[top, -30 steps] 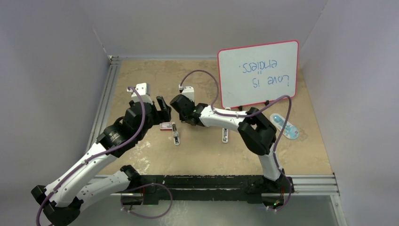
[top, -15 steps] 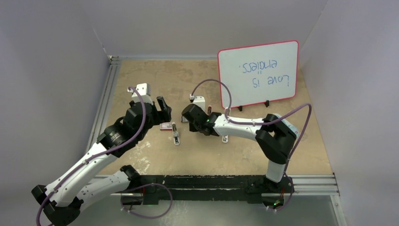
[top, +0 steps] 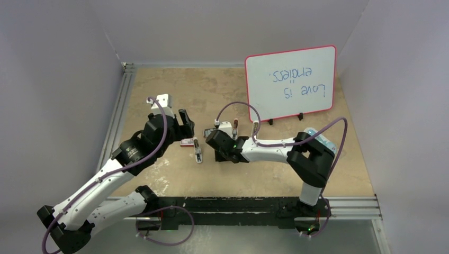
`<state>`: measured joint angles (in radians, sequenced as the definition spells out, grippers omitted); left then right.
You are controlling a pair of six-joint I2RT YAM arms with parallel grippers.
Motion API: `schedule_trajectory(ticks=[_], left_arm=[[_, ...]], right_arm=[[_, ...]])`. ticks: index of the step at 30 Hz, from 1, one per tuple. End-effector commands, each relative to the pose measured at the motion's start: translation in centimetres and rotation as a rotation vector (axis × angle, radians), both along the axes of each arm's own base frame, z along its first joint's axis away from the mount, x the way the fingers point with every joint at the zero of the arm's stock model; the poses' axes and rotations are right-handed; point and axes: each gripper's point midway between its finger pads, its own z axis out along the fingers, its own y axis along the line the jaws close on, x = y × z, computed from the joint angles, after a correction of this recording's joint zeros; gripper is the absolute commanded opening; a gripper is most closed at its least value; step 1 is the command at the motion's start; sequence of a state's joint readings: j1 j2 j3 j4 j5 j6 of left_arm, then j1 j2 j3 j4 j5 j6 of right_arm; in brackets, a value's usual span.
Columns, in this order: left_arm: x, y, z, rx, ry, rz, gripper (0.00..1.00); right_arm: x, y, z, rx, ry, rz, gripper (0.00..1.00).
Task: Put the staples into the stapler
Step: Place the staple at the center of the board.
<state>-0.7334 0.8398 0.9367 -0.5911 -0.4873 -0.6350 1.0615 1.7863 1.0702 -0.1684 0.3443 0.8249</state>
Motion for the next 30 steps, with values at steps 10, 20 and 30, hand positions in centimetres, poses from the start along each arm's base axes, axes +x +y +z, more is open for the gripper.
schedule_trajectory(ticks=[10, 20, 30], left_arm=[[0.4, -0.4, 0.8, -0.028, -0.031, -0.006, 0.78], [0.4, -0.6, 0.5, -0.026, -0.026, -0.014, 0.78], [0.3, -0.5, 0.6, -0.024, -0.028, -0.014, 0.78]], right_arm=[[1.1, 0.1, 0.6, -0.059, -0.025, -0.015, 0.33], [1.0, -0.8, -0.3, -0.139, -0.030, -0.073, 0.33], [0.2, -0.7, -0.5, -0.163, -0.013, -0.089, 0.32]])
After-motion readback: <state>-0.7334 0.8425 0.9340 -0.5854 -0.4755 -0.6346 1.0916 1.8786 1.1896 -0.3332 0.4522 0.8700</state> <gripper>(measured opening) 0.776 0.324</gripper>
